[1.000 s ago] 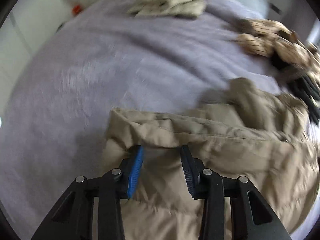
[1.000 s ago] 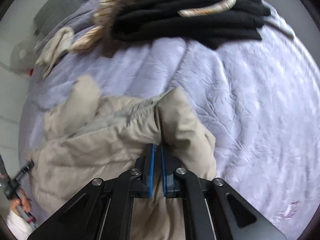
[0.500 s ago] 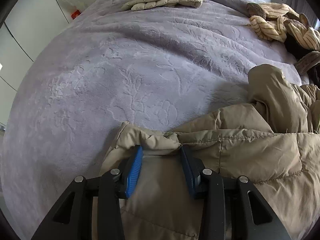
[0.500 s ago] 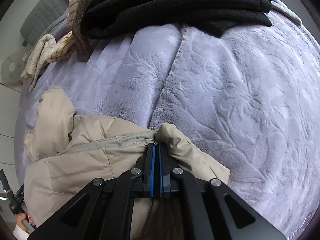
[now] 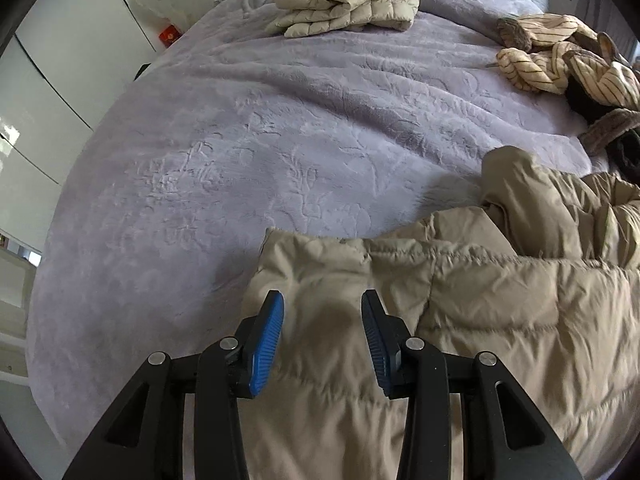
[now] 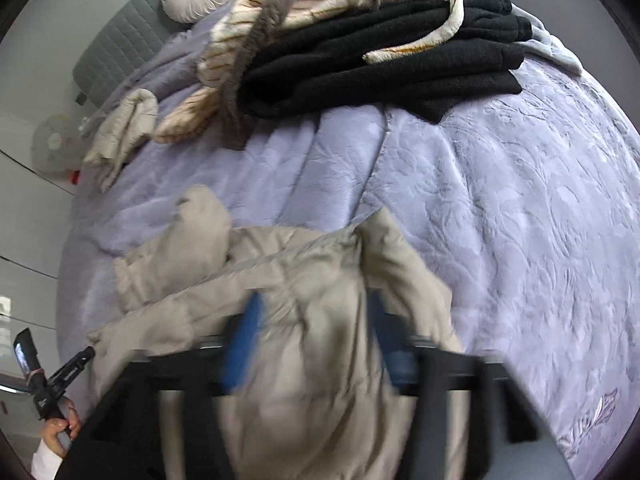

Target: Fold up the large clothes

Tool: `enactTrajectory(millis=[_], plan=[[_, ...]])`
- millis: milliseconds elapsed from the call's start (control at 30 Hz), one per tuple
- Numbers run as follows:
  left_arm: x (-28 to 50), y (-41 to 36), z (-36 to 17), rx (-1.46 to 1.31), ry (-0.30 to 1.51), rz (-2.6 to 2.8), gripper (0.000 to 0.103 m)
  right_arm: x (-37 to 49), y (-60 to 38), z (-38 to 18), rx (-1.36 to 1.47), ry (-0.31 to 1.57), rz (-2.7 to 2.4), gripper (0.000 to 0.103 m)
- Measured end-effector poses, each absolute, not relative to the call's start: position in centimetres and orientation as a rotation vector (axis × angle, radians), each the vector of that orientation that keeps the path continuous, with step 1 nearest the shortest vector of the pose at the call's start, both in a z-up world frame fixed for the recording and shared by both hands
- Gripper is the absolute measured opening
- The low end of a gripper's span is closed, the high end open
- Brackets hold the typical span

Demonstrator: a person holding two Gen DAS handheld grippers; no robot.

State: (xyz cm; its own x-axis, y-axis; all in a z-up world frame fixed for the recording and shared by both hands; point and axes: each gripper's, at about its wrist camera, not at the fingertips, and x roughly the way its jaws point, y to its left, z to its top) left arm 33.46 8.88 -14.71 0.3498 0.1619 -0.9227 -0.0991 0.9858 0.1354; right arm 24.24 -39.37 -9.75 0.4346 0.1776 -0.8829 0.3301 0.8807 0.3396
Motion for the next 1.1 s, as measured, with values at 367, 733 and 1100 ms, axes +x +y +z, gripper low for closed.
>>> enactTrajectory(millis=[367,733,1100], plan=[[29.5,8.0,-12.8,0.058,1.189,0.138,0.103,20.4,-36.8,-8.8,0.516,1.154,-0.064,0.079],[25.8,6.9,-11.9,0.095,1.194,0.093,0.103,17.3,-34.9,-7.4,0.571,1.080,-0.026,0.089],[21.0,6.7,-12.1,0.084,1.244,0.058,0.103,12.6,-33.4,-7.7,0.642,1.083,0.007,0.089]])
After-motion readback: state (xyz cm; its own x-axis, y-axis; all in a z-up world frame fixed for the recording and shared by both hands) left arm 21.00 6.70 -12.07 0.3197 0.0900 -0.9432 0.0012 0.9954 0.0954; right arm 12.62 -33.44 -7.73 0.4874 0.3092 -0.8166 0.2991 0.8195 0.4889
